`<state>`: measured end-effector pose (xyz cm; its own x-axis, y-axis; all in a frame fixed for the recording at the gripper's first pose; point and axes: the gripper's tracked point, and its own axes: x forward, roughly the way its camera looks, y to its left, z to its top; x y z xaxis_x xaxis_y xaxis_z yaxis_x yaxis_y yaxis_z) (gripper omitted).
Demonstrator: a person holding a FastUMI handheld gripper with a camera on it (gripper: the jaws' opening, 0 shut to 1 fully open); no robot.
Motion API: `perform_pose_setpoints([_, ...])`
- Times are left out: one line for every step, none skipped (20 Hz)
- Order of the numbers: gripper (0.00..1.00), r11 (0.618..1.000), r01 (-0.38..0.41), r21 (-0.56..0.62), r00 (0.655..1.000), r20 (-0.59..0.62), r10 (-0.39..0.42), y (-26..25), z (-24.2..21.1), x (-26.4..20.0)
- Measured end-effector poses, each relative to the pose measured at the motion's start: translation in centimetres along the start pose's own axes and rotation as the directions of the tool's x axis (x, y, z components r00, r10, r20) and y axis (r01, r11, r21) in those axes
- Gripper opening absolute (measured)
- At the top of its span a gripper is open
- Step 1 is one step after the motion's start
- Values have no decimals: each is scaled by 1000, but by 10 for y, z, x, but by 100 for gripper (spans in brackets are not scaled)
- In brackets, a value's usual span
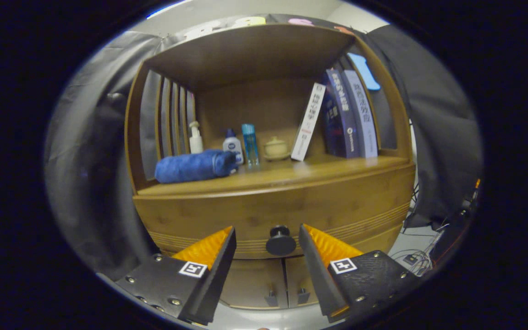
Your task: Pull open the drawer, take out the items inside it, and place them on the countertop above the cabinet.
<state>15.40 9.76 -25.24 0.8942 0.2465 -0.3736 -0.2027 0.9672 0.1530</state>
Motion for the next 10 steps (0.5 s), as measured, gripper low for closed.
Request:
perform_pose_setpoints([82, 1000, 9, -8, 1000, -14, -9, -2, -3, 5])
perform_pose_setpoints([80, 1000, 1, -7, 1000, -27, -1, -4, -7, 11])
perform_pose_setpoints([78, 1000, 2, -4, 1000, -30, -2, -6, -9, 17])
perform_pose_setpoints([78, 1000, 24, -7, 999, -29, -24, -12, -7, 24])
perform_pose_setpoints([69, 999, 35, -4, 999, -25, -35, -16, -6, 29])
perform_pose_setpoints([59, 999, 47, 2, 999, -27, -47, -20, -5, 33])
perform_pose_setpoints([50, 999, 28, 17, 999, -30, -27, -17, -8, 37])
perform_pose_setpoints([45, 1000, 19, 22, 999, -32, -18, -16, -8, 36])
perform_pose_setpoints([45, 1000, 9, 15, 999, -32, -8, -16, -8, 36])
perform_pose_setpoints([43, 1000, 1, 13, 1000, -30, -1, -15, -7, 37])
